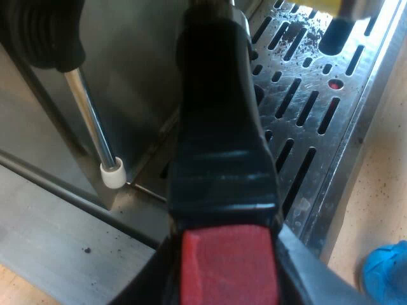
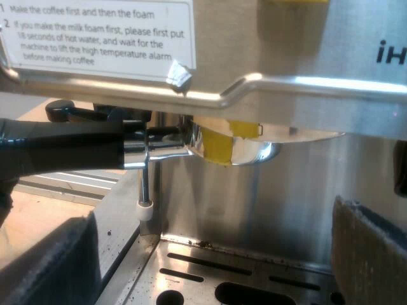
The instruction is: Put the handle in the coffee machine
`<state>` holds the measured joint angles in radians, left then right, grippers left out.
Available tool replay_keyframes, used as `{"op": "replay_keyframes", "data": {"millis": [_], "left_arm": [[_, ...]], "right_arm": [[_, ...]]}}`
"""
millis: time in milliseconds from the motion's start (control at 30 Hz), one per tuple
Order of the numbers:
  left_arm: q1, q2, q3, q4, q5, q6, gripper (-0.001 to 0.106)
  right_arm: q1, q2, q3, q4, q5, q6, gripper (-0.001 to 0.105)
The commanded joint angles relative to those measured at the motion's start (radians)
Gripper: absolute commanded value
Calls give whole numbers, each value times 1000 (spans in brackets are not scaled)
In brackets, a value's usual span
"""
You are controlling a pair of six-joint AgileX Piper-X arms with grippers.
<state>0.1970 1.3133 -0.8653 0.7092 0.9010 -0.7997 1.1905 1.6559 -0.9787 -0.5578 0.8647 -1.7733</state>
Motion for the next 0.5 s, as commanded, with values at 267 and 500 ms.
{"op": "replay_keyframes", "data": {"millis": [267, 500], "left_arm": [[-5, -14, -28, -35, 129, -3, 0], [-5, -14, -28, -19, 141, -3, 0]], "right_arm": [[0, -3, -2, 2, 6, -10, 76], [0, -3, -2, 2, 6, -10, 76]]}}
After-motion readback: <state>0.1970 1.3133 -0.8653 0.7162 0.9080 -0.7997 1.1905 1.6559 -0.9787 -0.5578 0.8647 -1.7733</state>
